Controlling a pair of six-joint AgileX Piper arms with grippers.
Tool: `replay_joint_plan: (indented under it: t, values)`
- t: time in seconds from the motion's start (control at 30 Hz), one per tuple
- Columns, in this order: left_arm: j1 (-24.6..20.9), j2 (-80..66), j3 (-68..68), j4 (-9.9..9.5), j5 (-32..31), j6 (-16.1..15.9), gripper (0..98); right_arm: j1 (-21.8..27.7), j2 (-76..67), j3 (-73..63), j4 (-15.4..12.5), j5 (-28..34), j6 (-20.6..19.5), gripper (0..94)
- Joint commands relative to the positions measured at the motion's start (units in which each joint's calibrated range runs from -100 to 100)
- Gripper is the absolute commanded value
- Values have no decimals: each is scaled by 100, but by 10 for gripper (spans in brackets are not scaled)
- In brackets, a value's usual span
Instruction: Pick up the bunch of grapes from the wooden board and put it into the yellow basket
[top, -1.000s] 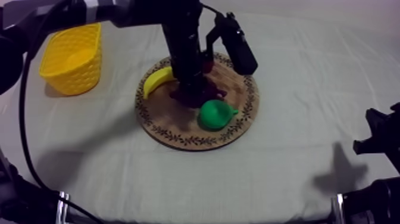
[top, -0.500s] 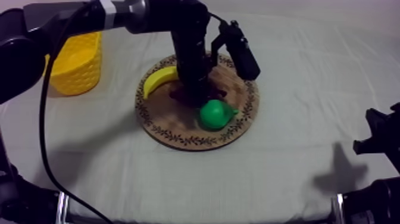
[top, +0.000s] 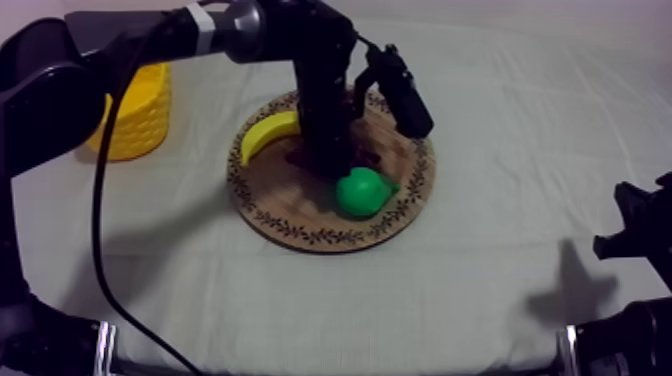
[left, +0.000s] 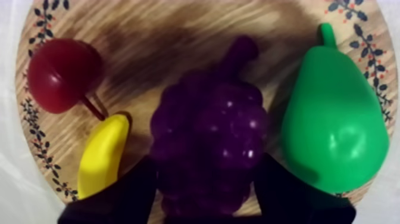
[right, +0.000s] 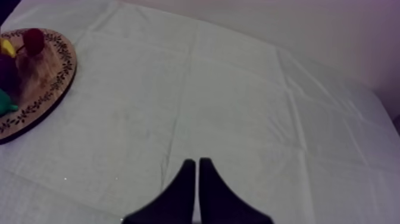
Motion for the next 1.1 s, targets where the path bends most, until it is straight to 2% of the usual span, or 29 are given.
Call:
replay_joint_plan:
  t: [0.0,0.13,0.47,1.07]
  values:
    - [-3,46,-32,3,25,9,620,-2,0,-4,0,0,0,3]
    - [-3,155,-91,3,62,52,584,-2,0,-4,0,0,0,3]
    - [-39,216,-115,19,61,198,397,-2,0,-4,0,0,0,3]
    - [-38,-573,352,7,-19,260,342,-2,0,-4,0,0,0,3]
